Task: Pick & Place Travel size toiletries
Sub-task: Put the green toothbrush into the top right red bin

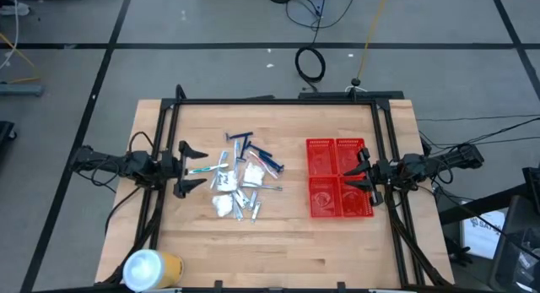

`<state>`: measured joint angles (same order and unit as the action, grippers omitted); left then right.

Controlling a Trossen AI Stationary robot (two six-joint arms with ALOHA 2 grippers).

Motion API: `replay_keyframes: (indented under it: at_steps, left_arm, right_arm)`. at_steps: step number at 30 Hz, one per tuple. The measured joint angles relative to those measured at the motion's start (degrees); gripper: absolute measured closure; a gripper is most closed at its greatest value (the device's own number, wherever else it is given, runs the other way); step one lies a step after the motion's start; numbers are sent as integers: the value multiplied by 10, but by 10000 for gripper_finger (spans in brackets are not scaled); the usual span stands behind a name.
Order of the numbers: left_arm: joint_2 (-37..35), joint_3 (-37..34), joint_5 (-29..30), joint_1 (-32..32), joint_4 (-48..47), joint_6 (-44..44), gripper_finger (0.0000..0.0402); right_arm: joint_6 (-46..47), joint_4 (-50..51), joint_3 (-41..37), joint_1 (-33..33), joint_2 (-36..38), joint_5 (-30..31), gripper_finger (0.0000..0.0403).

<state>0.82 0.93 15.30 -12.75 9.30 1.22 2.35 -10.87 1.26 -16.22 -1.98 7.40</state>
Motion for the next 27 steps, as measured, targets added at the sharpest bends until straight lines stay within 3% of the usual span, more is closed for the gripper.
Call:
replay_keyframes:
  at_steps: [6, 9, 12, 18, 22, 27]
  left_arm:
    - [0, 0, 182, 0, -25, 106, 5]
    - [1, 0, 187, 0, -55, 166, 5]
    - [23, 1, 169, 0, -57, 173, 5]
    - [131, 14, 174, 12, -87, 248, 5]
    - [249, 77, 173, 26, -188, 303, 5]
    - [396, 188, 173, 51, -412, 342, 5]
  right_arm:
    - [0, 0, 0, 0, 0, 0, 303]
    - [0, 0, 0, 0, 0, 0, 303]
    - [0, 0, 0, 0, 0, 0, 303]
    - [0, 0, 0, 0, 0, 0, 303]
    - [0, 0, 0, 0, 0, 0, 303]
    - [0, 0, 0, 0, 0, 0, 303]
